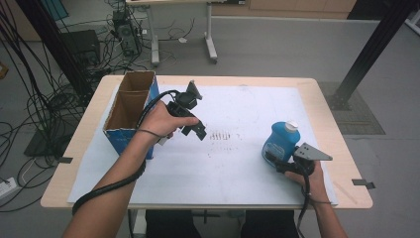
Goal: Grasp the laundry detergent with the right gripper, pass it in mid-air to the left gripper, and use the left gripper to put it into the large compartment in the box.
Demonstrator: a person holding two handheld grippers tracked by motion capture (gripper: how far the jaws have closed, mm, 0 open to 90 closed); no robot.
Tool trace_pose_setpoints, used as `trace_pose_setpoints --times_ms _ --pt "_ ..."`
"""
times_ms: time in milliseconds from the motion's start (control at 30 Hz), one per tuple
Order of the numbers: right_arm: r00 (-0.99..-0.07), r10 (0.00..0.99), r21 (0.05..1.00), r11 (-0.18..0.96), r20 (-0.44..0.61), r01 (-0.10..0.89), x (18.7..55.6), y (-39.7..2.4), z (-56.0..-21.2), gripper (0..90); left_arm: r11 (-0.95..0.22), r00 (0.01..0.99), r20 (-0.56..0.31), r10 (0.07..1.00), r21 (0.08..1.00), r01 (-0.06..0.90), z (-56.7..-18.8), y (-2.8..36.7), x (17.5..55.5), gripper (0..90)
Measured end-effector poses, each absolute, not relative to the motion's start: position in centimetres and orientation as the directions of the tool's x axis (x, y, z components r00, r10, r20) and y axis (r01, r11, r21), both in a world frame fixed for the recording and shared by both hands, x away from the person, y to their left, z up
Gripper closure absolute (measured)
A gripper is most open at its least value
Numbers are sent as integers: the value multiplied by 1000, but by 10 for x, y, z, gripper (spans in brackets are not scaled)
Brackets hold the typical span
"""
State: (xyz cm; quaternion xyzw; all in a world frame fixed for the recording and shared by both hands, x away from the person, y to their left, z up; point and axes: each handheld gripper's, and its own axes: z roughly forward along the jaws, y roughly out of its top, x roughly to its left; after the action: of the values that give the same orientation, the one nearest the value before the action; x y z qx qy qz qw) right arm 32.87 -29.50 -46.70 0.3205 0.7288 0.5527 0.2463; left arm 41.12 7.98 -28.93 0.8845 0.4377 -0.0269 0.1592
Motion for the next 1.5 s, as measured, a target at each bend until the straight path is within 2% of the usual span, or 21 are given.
trace_pose_setpoints --times_ms 1500 --pt "-674 739 964 184 -5 194 329 -295 -467 391 -569 620 -186 762 263 779 -287 79 413 126"
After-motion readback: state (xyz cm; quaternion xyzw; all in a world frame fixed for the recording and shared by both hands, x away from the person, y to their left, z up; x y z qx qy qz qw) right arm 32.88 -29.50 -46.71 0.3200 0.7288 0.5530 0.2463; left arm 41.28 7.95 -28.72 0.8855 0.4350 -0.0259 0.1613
